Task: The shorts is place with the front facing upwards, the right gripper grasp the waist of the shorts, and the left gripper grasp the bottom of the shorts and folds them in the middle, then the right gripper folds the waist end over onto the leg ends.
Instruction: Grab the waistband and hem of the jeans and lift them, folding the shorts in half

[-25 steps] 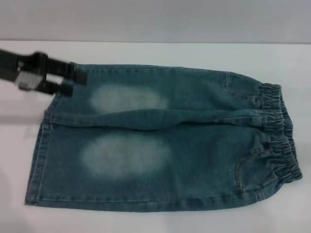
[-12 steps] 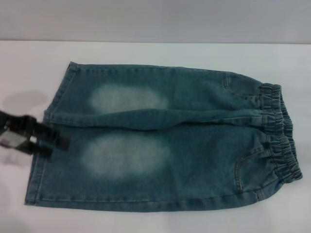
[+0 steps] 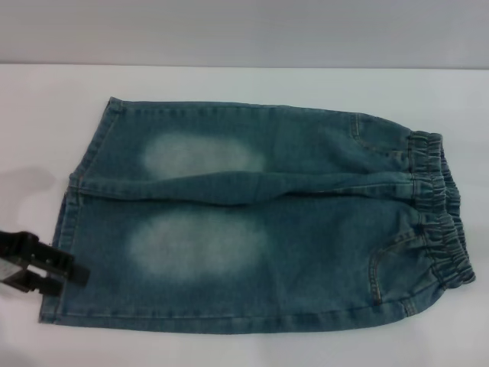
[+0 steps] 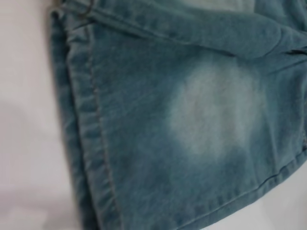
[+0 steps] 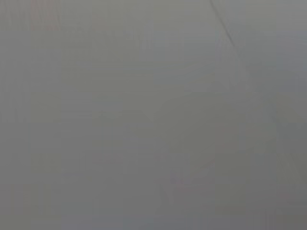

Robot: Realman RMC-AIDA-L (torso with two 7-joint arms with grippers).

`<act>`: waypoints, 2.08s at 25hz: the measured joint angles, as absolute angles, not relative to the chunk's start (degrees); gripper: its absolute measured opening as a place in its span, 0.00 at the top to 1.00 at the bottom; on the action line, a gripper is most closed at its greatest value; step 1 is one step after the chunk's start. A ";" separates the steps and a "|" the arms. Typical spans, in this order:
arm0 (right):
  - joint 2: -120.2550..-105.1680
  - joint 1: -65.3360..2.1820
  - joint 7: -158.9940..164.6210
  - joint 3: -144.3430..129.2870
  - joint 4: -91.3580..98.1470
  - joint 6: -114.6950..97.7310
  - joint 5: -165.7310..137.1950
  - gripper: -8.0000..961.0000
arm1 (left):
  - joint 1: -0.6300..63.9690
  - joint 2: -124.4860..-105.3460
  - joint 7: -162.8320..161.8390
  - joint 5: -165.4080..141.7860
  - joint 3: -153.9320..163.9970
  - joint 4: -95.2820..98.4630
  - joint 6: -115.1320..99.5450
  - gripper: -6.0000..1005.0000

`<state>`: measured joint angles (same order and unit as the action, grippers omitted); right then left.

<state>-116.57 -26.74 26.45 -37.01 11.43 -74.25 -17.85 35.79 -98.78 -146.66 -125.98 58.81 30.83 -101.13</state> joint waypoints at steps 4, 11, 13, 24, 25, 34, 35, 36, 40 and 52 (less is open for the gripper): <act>-116.62 -26.73 26.45 -37.16 11.36 -73.92 -17.89 0.41 | 34.50 -98.70 -146.12 -126.02 58.80 30.69 -100.53 0.28; -116.54 -27.15 26.45 -37.25 11.19 -73.59 -17.94 0.41 | 33.94 -98.49 -145.95 -126.52 58.80 30.58 -99.40 0.28; -116.49 -27.31 26.45 -37.27 11.18 -73.21 -17.93 0.41 | 33.93 -98.42 -146.18 -126.61 58.80 30.58 -98.67 0.28; -115.94 -28.07 26.45 -37.26 11.16 -72.24 -17.93 0.41 | 33.99 -98.87 -146.55 -129.35 58.69 30.48 -96.30 0.28; -115.86 -28.16 26.44 -37.26 11.15 -72.24 -17.93 0.41 | 33.99 -99.06 -146.56 -129.57 58.69 30.48 -96.30 0.28; -115.39 -28.61 26.45 -37.26 10.91 -72.24 -18.28 0.41 | 33.98 -99.64 -146.59 -129.66 58.82 29.67 -96.11 0.28; -115.36 -28.64 26.45 -37.26 10.91 -72.23 -18.29 0.41 | 33.98 -99.65 -146.60 -129.67 58.83 29.65 -96.00 0.28; -115.31 -28.65 26.45 -37.26 10.86 -72.22 -18.30 0.41 | 33.94 -99.65 -146.60 -129.70 58.85 29.63 -95.85 0.28; -114.98 -28.65 26.45 -37.26 10.50 -72.19 -18.33 0.41 | 33.86 -99.66 -146.60 -129.73 58.82 29.62 -95.48 0.28; -114.78 -28.69 26.45 -37.33 10.46 -71.45 -18.38 0.41 | 33.41 -99.66 -147.13 -129.73 59.11 29.62 -95.44 0.28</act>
